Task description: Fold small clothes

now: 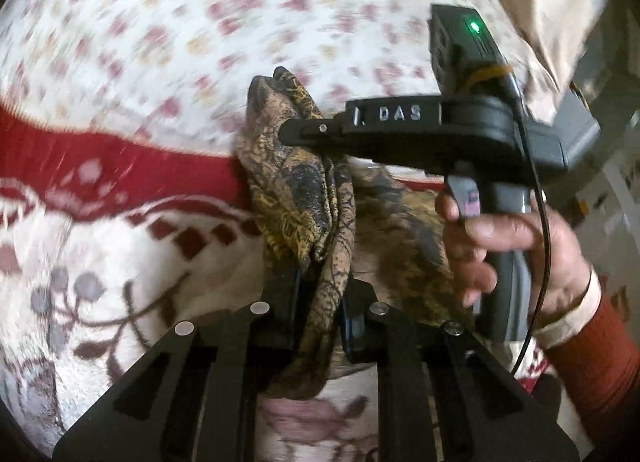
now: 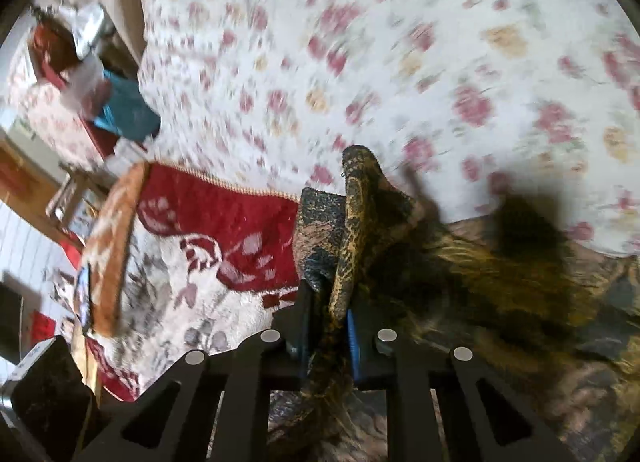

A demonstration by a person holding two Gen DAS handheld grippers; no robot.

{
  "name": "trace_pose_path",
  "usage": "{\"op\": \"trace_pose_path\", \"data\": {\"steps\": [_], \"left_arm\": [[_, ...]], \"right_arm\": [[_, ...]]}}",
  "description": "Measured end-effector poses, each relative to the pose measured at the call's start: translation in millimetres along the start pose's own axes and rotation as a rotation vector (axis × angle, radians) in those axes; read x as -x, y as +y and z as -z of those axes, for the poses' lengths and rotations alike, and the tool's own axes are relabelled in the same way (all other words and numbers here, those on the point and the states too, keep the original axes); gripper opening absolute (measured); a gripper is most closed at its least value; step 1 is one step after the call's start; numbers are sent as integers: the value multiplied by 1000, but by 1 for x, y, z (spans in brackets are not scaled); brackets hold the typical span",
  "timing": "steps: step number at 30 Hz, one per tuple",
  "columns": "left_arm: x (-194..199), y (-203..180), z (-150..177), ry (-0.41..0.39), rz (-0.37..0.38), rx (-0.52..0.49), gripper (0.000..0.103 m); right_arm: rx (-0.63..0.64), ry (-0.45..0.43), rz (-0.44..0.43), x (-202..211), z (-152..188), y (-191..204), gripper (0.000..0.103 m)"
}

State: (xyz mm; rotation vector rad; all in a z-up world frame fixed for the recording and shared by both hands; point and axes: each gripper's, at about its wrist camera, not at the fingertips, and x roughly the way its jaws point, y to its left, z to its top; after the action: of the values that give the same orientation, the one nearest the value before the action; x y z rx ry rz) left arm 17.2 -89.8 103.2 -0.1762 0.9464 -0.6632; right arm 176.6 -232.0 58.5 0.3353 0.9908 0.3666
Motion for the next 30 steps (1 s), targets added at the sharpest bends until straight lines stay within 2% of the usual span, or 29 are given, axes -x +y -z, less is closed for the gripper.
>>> {"op": "trace_pose_path", "data": {"steps": [5,10,17,20,23,25,27,30], "left_arm": [[-5,-44,-7,17,59,-69,13],[-16,-106,-12,43,94,-203,13],[-64,-183,-11,122,162,-302,13],[-87,-206,-5,166,194,-303,13],[-123,-219,3,233,204,-266,13],[-140,-221,7,277,191,-238,13],[-148,-215,8,328,191,-194,13],[-122,-202,0,310,238,-179,15]], "right_arm": [[-4,-53,2,56,3,-17,12],[-30,-114,20,115,17,-44,12],[-127,-154,100,179,48,-113,12],[-184,-160,130,196,63,-150,12],[-266,-135,179,195,78,-189,12],[-365,-110,198,180,93,-217,12],[-485,-96,169,170,107,-238,13],[-536,-134,113,179,120,-242,33]]}}
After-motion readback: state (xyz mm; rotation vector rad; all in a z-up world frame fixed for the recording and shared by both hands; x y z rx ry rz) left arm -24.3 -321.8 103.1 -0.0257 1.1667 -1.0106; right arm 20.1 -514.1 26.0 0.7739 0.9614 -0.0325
